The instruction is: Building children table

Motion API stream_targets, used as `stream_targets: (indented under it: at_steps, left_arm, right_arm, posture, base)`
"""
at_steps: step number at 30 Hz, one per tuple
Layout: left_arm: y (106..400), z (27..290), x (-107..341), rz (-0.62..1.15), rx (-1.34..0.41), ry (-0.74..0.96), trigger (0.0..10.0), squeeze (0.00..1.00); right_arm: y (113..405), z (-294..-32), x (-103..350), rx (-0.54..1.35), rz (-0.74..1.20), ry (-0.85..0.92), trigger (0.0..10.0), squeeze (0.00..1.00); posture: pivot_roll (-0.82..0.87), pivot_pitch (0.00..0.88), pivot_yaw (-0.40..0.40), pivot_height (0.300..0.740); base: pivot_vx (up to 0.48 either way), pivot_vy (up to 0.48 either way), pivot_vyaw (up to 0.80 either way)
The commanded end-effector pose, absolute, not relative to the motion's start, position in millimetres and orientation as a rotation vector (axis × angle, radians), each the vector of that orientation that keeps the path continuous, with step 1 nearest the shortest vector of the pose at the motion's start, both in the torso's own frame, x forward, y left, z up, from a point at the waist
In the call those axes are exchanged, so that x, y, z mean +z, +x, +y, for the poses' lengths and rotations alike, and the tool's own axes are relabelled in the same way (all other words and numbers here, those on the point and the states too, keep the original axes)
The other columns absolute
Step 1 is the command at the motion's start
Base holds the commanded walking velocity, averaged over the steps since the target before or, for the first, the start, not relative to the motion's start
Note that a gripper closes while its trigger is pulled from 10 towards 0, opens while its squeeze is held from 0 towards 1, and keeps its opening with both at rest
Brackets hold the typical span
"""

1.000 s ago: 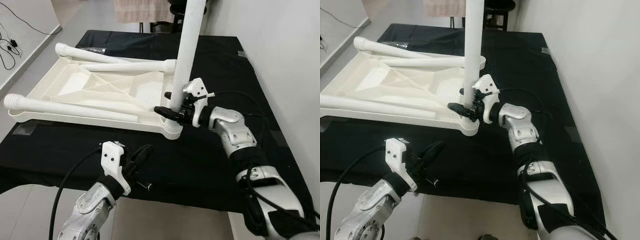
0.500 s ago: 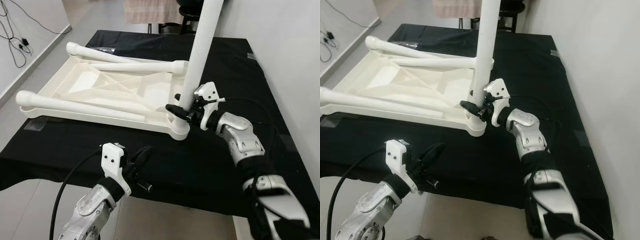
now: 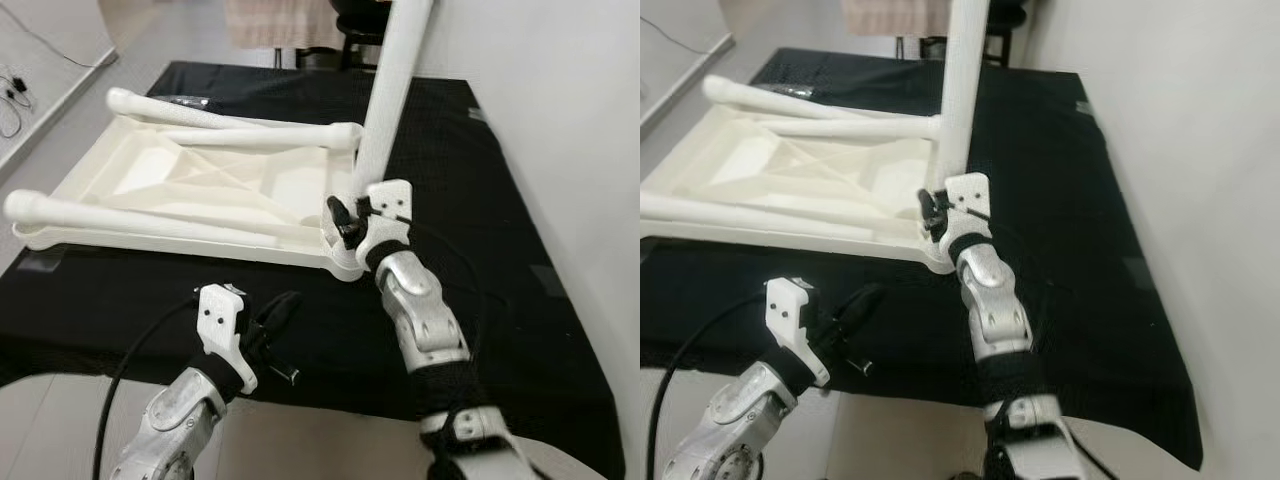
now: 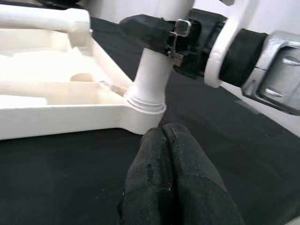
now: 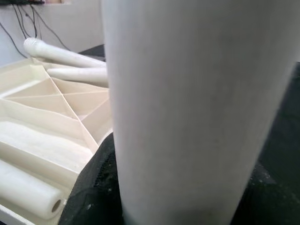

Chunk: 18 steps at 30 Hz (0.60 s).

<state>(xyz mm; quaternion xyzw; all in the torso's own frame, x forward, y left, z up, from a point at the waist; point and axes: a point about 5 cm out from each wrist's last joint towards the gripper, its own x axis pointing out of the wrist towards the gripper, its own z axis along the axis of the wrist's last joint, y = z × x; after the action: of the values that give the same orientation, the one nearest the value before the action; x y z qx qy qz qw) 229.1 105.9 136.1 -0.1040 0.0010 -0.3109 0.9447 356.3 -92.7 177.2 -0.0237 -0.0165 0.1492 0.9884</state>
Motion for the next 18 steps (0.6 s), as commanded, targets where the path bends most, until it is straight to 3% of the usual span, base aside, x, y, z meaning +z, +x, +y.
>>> stream_targets:
  at_steps: [1, 3, 4, 9, 18]
  left_arm:
    - [228, 107, 133, 0.008, -0.619, -0.208, 10.0, 0.00]
    - [229, 107, 133, 0.007, -0.618, -0.209, 10.0, 0.00]
    - [229, 107, 133, 0.007, -0.618, -0.210, 10.0, 0.00]
    - [229, 106, 133, 0.007, -0.621, -0.215, 10.0, 0.00]
    - [230, 106, 133, 0.008, -0.620, -0.216, 10.0, 0.00]
  right_arm:
    - [355, -89, 178, 0.420, -0.003, -0.015, 10.0, 1.00]
    - [358, -88, 190, 0.489, -0.047, -0.014, 10.0, 1.00]
    - [359, -87, 194, 0.574, -0.053, -0.003, 10.0, 0.04]
    - [361, -90, 214, 0.871, -0.112, -0.082, 10.0, 0.00]
    - [361, -96, 218, 1.133, -0.076, -0.180, 10.0, 0.00]
  posture:
    - [0.04, 0.133, -0.044, 0.740]
    - [0.04, 0.131, -0.046, 0.740]
    - [0.03, 0.131, -0.045, 0.740]
    - [0.04, 0.128, -0.045, 0.740]
    - [0.04, 0.121, -0.041, 0.740]
  base:
    - [0.000, 0.000, 0.00]
    - [0.000, 0.000, 0.00]
    - [0.000, 0.000, 0.00]
    - [0.000, 0.000, 0.00]
    - [0.000, 0.000, 0.00]
